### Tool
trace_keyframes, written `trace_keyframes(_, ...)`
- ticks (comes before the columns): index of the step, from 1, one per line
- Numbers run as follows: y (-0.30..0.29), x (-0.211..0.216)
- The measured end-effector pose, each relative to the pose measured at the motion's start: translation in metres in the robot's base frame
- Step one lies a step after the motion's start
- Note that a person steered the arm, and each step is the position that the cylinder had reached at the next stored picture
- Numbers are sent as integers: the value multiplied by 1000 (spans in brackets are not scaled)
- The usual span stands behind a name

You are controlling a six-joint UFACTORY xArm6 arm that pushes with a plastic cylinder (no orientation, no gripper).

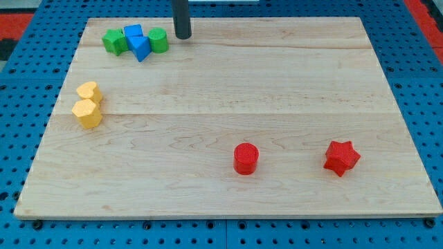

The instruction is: Push the green circle to the bottom right of blue triangle

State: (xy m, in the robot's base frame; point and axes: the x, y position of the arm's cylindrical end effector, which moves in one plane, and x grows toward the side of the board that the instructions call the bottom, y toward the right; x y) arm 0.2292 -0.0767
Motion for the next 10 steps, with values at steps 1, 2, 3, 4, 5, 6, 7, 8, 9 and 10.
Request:
trace_keyframes(1, -46, -2)
trace_keyframes(2, -68, 9)
trace_keyframes(3, -68, 34)
trace_keyframes(4, -53, 20)
trace_keyframes(5, -9, 9)
trace_keyframes(6, -12, 50)
trace_keyframes(7, -26, 94)
trace_keyframes(8, -37, 105)
trace_keyframes(9, -25, 67)
trace_keyframes(10, -42, 54)
